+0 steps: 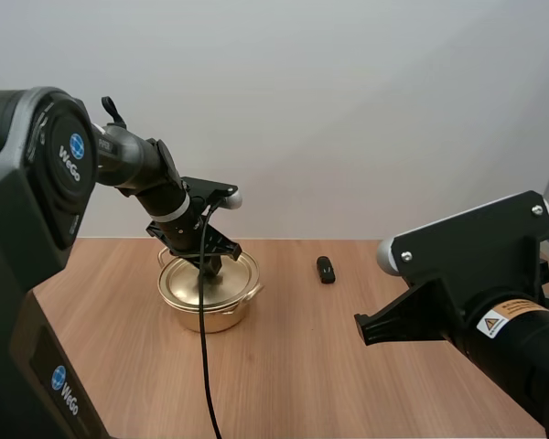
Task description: Open the pot, put the car inside, and close it
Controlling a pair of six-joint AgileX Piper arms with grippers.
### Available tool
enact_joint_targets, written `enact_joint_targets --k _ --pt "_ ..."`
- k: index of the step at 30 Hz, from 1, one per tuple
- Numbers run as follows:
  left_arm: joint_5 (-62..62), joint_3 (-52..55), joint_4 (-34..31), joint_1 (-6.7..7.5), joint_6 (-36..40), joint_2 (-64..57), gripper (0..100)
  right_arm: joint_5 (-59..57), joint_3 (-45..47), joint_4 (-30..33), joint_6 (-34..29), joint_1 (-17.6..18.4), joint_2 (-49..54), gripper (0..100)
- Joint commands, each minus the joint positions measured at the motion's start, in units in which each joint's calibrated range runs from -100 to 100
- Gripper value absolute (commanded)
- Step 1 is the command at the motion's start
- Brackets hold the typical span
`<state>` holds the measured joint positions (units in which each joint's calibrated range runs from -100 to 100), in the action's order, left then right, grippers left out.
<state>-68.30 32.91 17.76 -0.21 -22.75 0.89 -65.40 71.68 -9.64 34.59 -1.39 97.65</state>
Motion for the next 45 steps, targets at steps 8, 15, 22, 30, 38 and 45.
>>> enact_joint_targets --k 8,15,22,30,38,45 --pt "-7.48 -5.61 8.94 -0.04 -1.94 -13.05 0 14.74 1.15 -1.65 1.15 0.00 -3.69 0" --pt "-5.65 -6.97 14.94 -0.04 -1.94 -33.86 0 34.13 1.15 -8.62 12.80 0.00 -15.59 0" --pt "-3.64 -9.79 20.63 -1.01 -1.94 -50.41 0 49.15 -2.84 -19.22 13.95 0.21 -41.64 0" --pt "5.48 -9.95 19.26 -5.32 0.12 -61.09 0 37.23 -17.43 -20.29 15.07 1.98 -67.87 0" --pt "6.83 -9.95 19.78 -7.43 0.70 -60.73 0 36.43 -25.27 -20.78 15.19 2.09 -79.01 48" --pt "8.74 -9.95 20.15 -7.73 0.70 -58.63 0 42.22 -29.70 -20.66 15.19 2.09 -84.58 97"
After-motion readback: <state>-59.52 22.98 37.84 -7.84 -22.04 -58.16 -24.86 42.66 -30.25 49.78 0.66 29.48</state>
